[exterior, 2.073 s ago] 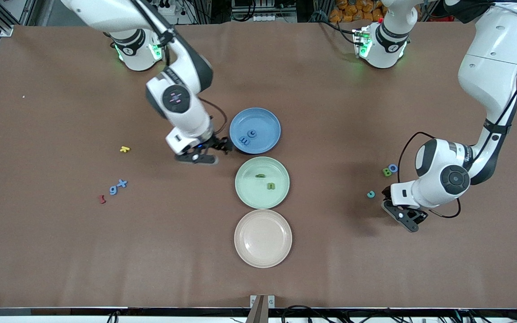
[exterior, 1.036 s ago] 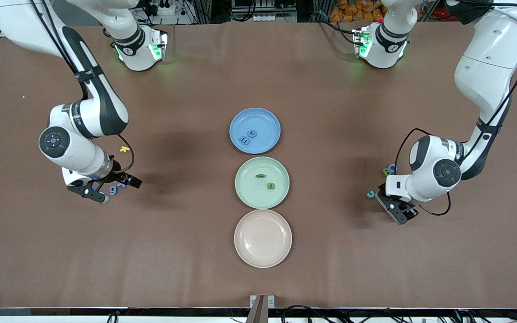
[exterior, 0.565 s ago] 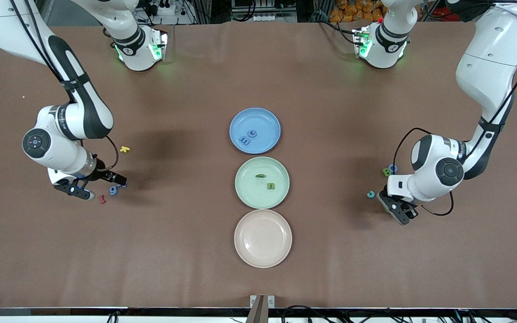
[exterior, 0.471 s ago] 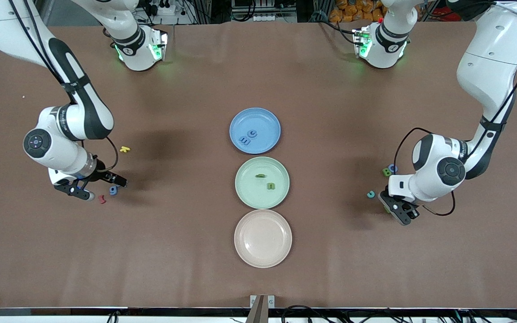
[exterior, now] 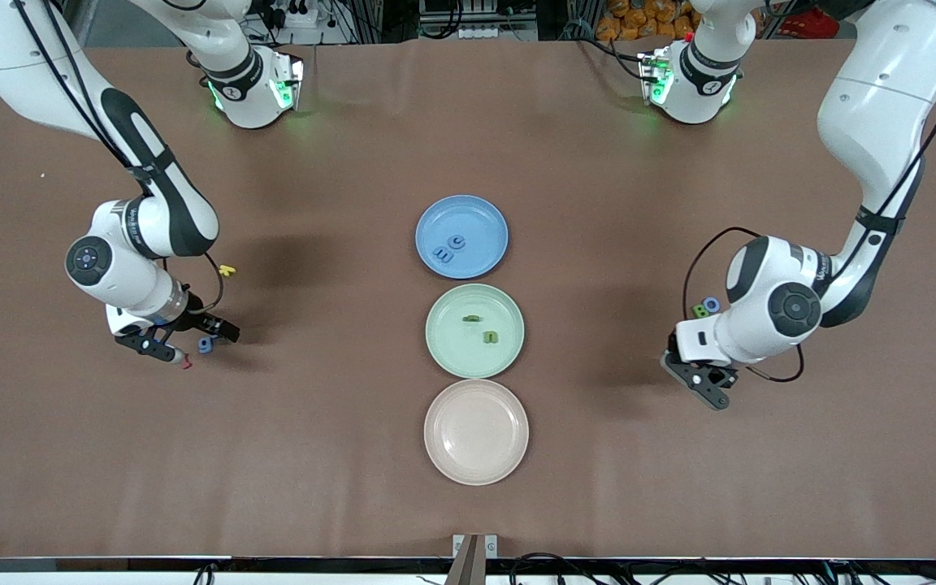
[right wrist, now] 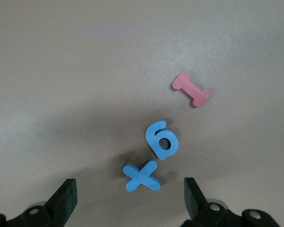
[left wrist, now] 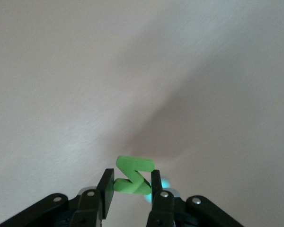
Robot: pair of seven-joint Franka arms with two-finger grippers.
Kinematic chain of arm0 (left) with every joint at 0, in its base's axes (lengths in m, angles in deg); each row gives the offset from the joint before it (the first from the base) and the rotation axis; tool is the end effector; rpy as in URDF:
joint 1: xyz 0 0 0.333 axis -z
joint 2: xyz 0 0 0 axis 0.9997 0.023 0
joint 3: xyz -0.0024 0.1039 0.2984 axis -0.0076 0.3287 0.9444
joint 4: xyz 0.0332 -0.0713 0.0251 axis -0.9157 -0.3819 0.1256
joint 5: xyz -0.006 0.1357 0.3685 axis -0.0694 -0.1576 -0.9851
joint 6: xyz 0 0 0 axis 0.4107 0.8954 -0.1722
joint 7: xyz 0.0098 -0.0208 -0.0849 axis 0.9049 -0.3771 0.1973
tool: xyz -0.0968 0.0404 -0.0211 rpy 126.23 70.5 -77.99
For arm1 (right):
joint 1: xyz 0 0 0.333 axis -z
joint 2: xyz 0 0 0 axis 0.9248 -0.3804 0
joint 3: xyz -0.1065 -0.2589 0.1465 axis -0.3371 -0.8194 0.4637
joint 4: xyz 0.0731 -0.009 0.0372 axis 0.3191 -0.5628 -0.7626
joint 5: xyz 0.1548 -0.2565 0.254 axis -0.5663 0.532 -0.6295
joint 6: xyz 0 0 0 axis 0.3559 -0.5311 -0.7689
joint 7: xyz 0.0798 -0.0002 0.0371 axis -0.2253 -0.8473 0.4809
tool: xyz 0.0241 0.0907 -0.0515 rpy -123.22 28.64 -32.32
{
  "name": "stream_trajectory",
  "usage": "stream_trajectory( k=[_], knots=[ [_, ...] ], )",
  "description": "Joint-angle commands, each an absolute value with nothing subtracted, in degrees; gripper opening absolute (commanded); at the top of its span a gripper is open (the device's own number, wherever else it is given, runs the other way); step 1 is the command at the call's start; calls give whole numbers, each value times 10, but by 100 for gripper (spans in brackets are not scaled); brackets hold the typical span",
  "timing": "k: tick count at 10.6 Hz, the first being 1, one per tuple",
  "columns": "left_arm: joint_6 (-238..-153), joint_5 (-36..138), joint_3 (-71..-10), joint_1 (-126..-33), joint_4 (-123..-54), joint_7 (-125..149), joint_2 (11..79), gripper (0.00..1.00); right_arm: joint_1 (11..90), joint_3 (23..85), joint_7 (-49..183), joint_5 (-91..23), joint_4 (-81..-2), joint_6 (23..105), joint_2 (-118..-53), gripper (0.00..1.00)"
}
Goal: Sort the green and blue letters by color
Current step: 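Drop N on green plate with the left gripper while the right gripper drops x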
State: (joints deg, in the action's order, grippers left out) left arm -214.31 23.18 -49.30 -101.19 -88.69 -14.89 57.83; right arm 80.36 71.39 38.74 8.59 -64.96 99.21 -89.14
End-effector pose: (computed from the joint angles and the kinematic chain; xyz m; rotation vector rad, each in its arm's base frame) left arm 0.6565 -0.1325 0.2257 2.8780 -1.1387 0.0732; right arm 0.5748 -0.0041 0.1908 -3.0452 0.5419 -0.0395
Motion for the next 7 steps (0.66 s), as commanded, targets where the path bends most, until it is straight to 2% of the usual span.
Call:
stream_trajectory(
  k=[1, 2, 3, 4, 5, 7],
  knots=[
    [-2087, 243, -568, -1003, -868, 14, 559, 0, 815, 719, 393, 88, -658, 1010, -896, 100],
    [-2087, 245, -587, -993, -866, 80, 560, 0, 815, 718, 393, 89, -659, 1012, -901, 100],
    [-2087, 245, -601, -974, -863, 142, 562, 0, 814, 717, 393, 93, -662, 1023, -905, 77],
    [-2087, 246, -600, -933, -849, 210, 566, 0, 814, 716, 393, 93, -675, 1051, -908, 76],
    [-2087, 244, -595, -890, -835, 283, 573, 0, 814, 715, 395, 93, -682, 1068, -915, 68],
    [-2087, 239, -567, -809, -815, 372, 593, 0, 813, 715, 397, 94, -683, 1066, -915, 26]
  ],
)
